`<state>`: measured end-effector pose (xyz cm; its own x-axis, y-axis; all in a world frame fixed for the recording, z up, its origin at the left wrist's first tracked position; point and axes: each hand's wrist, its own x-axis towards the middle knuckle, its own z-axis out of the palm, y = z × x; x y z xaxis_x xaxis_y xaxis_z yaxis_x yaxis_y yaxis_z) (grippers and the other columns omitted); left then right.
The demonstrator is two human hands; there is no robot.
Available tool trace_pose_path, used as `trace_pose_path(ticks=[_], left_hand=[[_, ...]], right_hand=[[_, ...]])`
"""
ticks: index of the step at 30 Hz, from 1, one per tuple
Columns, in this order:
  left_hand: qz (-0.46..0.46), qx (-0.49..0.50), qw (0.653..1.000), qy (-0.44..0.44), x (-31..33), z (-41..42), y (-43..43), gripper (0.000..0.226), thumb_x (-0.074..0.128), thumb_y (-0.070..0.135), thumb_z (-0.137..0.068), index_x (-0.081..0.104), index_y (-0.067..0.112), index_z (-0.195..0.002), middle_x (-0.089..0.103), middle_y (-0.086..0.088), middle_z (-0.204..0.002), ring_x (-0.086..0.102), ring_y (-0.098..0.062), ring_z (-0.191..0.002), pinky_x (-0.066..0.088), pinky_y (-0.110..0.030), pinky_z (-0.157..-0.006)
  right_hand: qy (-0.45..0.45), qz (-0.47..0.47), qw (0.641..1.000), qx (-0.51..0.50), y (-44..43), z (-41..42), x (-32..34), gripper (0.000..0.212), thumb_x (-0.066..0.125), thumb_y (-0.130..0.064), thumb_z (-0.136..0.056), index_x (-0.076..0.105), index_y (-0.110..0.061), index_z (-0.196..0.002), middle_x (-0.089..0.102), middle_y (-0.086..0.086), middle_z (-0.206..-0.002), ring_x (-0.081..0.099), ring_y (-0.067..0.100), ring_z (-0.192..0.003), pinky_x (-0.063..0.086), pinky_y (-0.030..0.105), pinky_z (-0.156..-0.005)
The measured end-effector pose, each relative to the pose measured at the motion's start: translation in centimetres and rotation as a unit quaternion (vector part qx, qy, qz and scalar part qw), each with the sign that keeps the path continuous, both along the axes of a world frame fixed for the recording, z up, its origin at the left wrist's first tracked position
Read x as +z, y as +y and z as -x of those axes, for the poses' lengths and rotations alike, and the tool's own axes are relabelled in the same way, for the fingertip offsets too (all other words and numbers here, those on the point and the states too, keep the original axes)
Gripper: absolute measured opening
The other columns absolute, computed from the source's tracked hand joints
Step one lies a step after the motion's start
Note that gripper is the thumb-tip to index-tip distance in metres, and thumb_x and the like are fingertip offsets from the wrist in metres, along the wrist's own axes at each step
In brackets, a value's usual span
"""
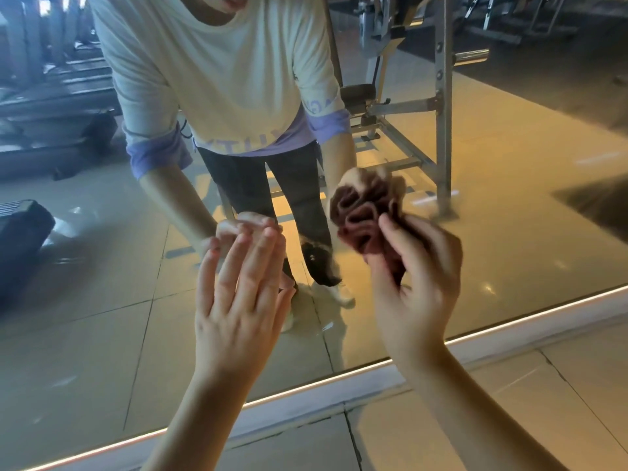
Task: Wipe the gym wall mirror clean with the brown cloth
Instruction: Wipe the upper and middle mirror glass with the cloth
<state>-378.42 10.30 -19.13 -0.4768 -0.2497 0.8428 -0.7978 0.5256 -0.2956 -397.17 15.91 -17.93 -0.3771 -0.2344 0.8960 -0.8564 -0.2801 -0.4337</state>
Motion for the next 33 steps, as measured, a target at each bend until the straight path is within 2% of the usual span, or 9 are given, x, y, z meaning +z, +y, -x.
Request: trace_pose_path(ticks=[2,4,7,9,12,17,22,28,33], left_hand=[[-0.006,0.001,1.000,0.004,-0.1,-0.1,0.1,0.074,0.074,0.026,-0.091,0.036,0.004,-0.150,0.037,-0.011,-0.149,0.033,-0.027,-0.139,0.024,-0.047,-0.120],[-0.004,0.002,1.000,0.005,-0.2,-0.2,0.2,0.073,0.074,0.027,-0.091,0.038,0.003,-0.149,0.036,-0.010,-0.151,0.034,-0.027,-0.139,0.027,-0.047,-0.119],[-0.004,-0.002,1.000,-0.003,-0.2,-0.6,0.2,0.076,0.074,0.028,-0.091,0.033,0.004,-0.151,0.027,-0.008,-0.156,0.028,-0.025,-0.143,0.025,-0.046,-0.120],[-0.003,0.000,1.000,-0.005,-0.3,-0.8,0.1,0.080,0.075,0.027,-0.091,0.031,0.005,-0.153,0.024,-0.008,-0.157,0.026,-0.025,-0.143,0.022,-0.045,-0.122],[-0.007,0.004,1.000,-0.001,-0.6,-0.9,0.1,0.080,0.074,0.026,-0.091,0.030,0.006,-0.154,0.027,-0.009,-0.157,0.027,-0.024,-0.143,0.021,-0.044,-0.122],[-0.005,-0.004,1.000,-0.004,-0.4,-1.1,0.2,0.072,0.072,0.027,-0.093,0.034,0.005,-0.151,0.034,-0.009,-0.154,0.029,-0.024,-0.142,0.025,-0.043,-0.120],[-0.010,-0.001,1.000,-0.001,-0.6,-1.8,0.0,0.077,0.074,0.024,-0.091,0.032,0.006,-0.152,0.038,-0.011,-0.150,0.029,-0.024,-0.142,0.023,-0.043,-0.121],[-0.006,-0.001,1.000,0.003,-1.0,-1.9,0.0,0.076,0.074,0.028,-0.092,0.032,0.006,-0.152,0.034,-0.009,-0.154,0.029,-0.024,-0.142,0.023,-0.043,-0.121],[-0.005,-0.005,1.000,0.016,-1.2,-1.8,0.0,0.074,0.072,0.025,-0.093,0.032,0.006,-0.152,0.037,-0.010,-0.152,0.028,-0.024,-0.143,0.019,-0.041,-0.124]], right_hand=[[-0.018,0.020,1.000,0.010,-0.6,-1.6,0.5,0.021,0.066,-0.006,-0.092,0.069,-0.001,-0.113,0.062,0.014,-0.115,0.055,0.025,-0.107,0.049,0.034,-0.092],[0.076,-0.026,0.996,0.041,-0.5,-2.4,-0.9,0.019,0.062,-0.007,-0.094,0.073,-0.003,-0.109,0.065,0.013,-0.115,0.056,0.027,-0.103,0.048,0.031,-0.093],[0.224,-0.086,0.970,0.048,0.5,-1.0,-2.0,0.018,0.061,-0.010,-0.096,0.078,-0.011,-0.101,0.073,0.008,-0.107,0.055,0.024,-0.096,0.052,0.034,-0.080],[0.194,-0.065,0.979,0.009,0.4,-0.2,-0.8,0.018,0.061,-0.013,-0.096,0.078,-0.011,-0.103,0.073,0.009,-0.104,0.053,0.024,-0.094,0.047,0.033,-0.079],[0.093,-0.019,0.995,-0.005,-0.6,-1.8,0.8,0.019,0.062,-0.011,-0.096,0.073,-0.007,-0.111,0.064,0.009,-0.112,0.051,0.028,-0.095,0.041,0.025,-0.089],[0.251,-0.082,0.963,0.055,0.0,-1.8,-0.7,0.020,0.058,-0.010,-0.099,0.077,-0.011,-0.105,0.072,0.008,-0.108,0.053,0.024,-0.096,0.051,0.030,-0.084],[0.100,-0.020,0.995,0.010,-0.8,-2.1,1.6,0.020,0.061,-0.005,-0.094,0.071,-0.004,-0.111,0.066,0.015,-0.112,0.056,0.032,-0.097,0.038,0.020,-0.099],[0.250,-0.063,0.965,0.042,-0.2,-2.0,0.0,0.016,0.064,-0.010,-0.095,0.078,-0.012,-0.102,0.073,0.008,-0.105,0.056,0.024,-0.093,0.050,0.032,-0.080],[0.071,-0.056,0.996,0.011,-0.3,-3.7,-0.5,0.026,0.059,-0.018,-0.097,0.064,-0.012,-0.122,0.053,0.008,-0.119,0.051,0.024,-0.102,0.040,0.027,-0.092]])
